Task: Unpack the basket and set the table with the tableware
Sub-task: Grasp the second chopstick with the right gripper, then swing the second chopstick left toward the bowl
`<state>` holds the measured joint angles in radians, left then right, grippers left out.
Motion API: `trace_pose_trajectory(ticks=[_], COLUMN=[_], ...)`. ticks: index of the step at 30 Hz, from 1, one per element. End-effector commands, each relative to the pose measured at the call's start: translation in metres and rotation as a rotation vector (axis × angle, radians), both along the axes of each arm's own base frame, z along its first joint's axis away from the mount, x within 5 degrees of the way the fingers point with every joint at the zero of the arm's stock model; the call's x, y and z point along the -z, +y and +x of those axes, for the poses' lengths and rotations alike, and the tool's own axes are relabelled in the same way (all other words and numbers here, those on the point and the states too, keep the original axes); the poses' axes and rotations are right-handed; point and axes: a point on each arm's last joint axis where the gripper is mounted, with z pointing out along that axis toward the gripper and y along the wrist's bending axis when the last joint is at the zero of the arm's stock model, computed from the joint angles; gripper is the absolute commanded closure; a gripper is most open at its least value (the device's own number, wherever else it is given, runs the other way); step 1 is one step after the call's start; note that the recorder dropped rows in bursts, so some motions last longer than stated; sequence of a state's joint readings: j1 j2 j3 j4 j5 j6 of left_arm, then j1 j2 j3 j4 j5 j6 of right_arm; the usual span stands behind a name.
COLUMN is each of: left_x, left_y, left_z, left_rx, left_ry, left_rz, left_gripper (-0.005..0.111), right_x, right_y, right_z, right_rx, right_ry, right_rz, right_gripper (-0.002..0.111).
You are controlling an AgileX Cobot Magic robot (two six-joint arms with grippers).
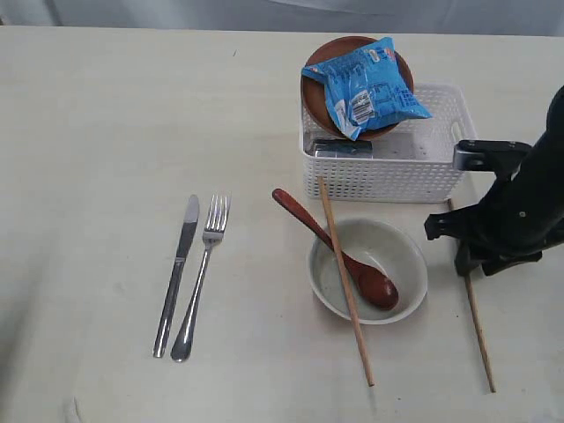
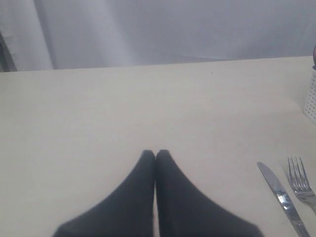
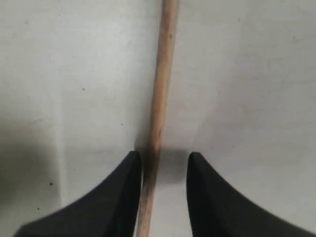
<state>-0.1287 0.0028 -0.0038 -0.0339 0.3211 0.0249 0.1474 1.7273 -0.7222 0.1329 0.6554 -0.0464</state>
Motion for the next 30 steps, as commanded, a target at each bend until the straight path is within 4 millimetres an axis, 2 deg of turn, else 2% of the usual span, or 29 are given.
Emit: trace_pose_trajectory(ticks=[1, 5, 13, 26, 30], left_x=[0.001, 0.001, 0.001, 0.001, 0.001], left_y=[0.000, 0.000, 0.000, 0.000, 0.000], left_z=[0.000, 0.000, 0.000, 0.000, 0.000], left_rx=[-0.002, -0.002, -0.002, -0.002, -0.002], left_ry=[-0.002, -0.002, -0.002, -0.002, -0.002], left_rz=[0.008, 0.008, 0.008, 0.008, 0.008], left_gripper=[0.107, 0.107, 0.107, 0.107, 0.107], right_x=[0.001, 0.001, -0.001, -0.042, -0.045], right_y=[0.006, 0.010, 0.010, 0.008, 0.007], right_z=[-0.001, -0.002, -0.005, -0.013, -0.016], right_rx=[-0.090, -0.132, -0.127, -0.121, -0.175], right_ry=[-0.008, -0.012, 0.017, -0.088, -0.088], right_rz=[0.000, -0.003, -0.006, 0.001, 0.002], right_gripper=[0.091, 0.109, 0.109, 0.109, 0.105])
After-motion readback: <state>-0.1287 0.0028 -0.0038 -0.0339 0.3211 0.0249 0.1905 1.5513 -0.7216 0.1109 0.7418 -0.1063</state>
